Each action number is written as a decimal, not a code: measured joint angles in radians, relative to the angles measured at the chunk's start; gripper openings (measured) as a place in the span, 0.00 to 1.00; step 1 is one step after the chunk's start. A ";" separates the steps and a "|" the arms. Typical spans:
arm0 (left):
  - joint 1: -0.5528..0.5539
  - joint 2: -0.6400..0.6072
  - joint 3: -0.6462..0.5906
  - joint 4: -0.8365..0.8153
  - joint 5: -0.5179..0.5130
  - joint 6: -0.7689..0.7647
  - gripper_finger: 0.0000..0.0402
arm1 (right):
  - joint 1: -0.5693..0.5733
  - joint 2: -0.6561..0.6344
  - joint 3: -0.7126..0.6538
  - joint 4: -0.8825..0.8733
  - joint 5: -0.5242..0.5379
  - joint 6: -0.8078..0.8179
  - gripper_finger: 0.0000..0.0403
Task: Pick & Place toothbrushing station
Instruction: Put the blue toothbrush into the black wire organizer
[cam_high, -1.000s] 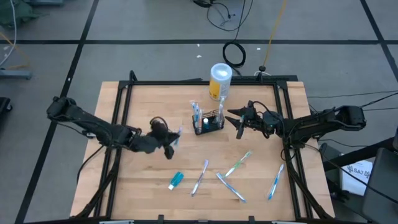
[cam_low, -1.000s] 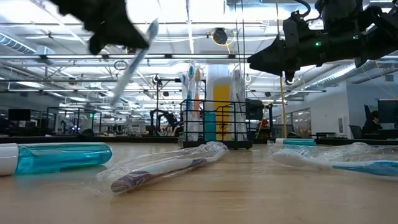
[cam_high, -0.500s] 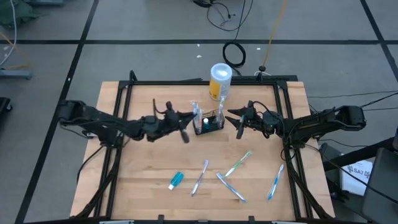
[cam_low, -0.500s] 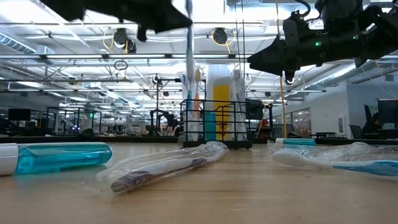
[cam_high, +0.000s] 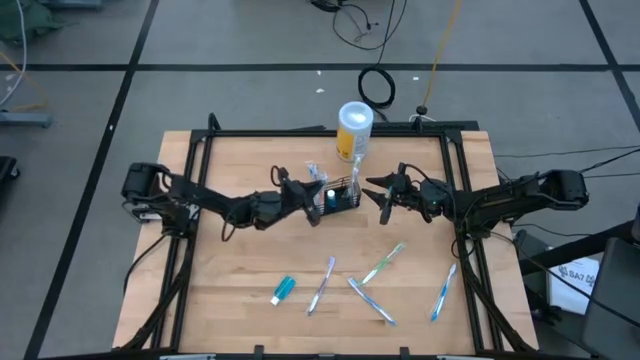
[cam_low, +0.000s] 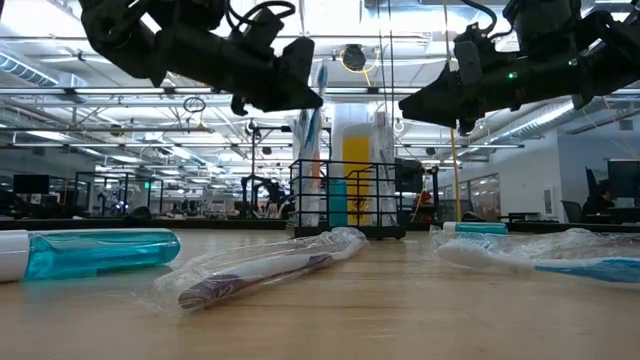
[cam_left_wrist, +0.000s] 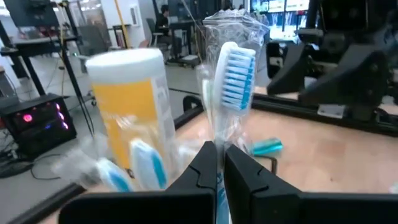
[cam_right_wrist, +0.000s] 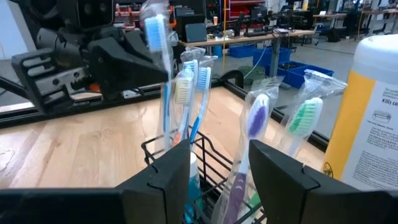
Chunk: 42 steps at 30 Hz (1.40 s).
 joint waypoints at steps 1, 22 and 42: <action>-0.003 0.008 0.000 -0.001 -0.001 -0.008 0.02 | 0.000 0.000 0.000 0.000 0.000 0.000 0.39; -0.008 0.036 0.000 -0.146 -0.027 -0.179 0.08 | 0.000 0.000 0.000 0.000 0.000 0.003 0.39; -0.010 0.022 -0.001 -0.221 0.005 -0.170 0.15 | 0.000 0.000 0.000 0.000 0.000 0.003 0.39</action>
